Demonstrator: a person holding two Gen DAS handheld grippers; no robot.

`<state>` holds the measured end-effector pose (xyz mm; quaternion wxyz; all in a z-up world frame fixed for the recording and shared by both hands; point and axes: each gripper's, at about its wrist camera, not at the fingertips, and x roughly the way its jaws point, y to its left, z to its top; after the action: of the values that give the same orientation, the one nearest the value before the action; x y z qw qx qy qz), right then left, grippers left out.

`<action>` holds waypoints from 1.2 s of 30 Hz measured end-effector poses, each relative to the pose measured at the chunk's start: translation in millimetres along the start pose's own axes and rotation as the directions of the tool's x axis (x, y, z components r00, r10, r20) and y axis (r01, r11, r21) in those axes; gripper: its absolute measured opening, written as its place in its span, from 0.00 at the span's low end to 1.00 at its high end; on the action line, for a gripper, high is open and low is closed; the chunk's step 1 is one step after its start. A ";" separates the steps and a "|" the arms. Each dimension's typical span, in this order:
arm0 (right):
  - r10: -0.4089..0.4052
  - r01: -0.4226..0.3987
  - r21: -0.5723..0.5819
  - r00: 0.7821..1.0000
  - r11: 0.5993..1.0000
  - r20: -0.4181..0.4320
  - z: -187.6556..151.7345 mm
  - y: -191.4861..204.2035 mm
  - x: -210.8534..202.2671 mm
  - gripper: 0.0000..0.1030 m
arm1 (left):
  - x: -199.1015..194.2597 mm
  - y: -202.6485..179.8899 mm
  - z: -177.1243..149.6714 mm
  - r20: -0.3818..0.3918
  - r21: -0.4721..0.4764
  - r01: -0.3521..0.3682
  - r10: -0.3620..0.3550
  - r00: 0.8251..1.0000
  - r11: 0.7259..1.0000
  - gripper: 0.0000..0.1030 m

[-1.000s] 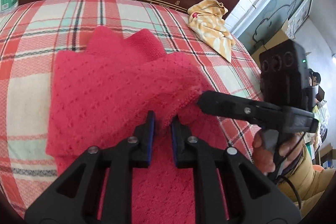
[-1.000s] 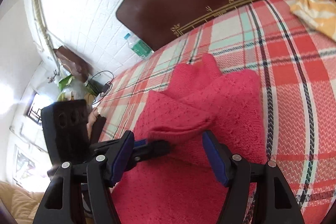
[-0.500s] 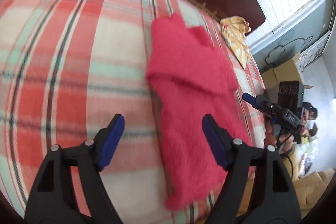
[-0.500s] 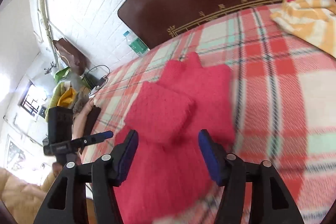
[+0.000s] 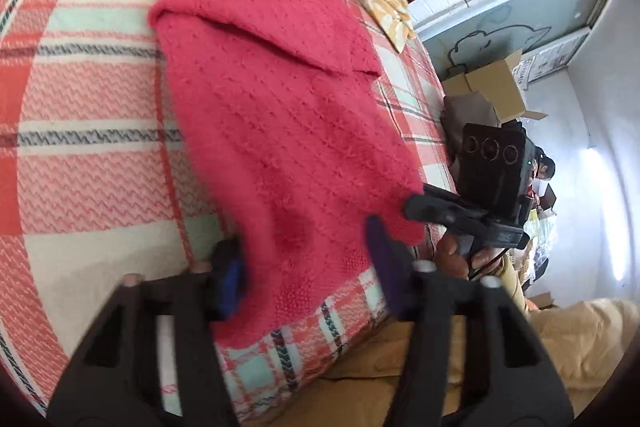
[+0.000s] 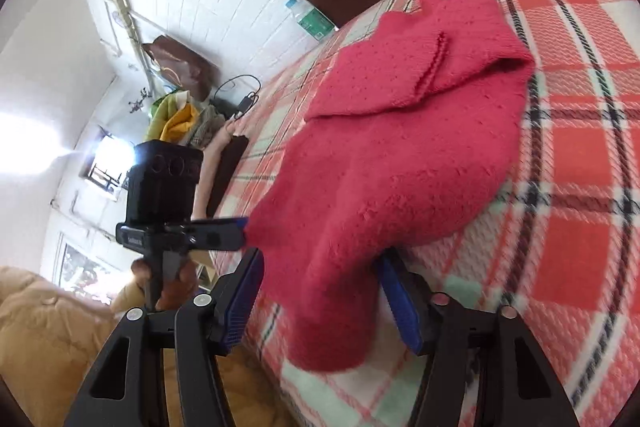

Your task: Fold clothes

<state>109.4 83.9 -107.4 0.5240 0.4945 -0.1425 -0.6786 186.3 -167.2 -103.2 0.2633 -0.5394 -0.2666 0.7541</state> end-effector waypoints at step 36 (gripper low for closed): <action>-0.265 0.266 0.022 0.964 0.964 -0.040 -23.1 14.9 -33.0 0.56 | -20.5 5.5 -3.1 0.048 -0.050 -0.054 0.056 0.997 0.997 0.14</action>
<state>135.6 113.4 -90.5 0.4242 0.5287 -0.0747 -0.7314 194.4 -184.9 -94.1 0.2227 -0.5341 -0.2760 0.7674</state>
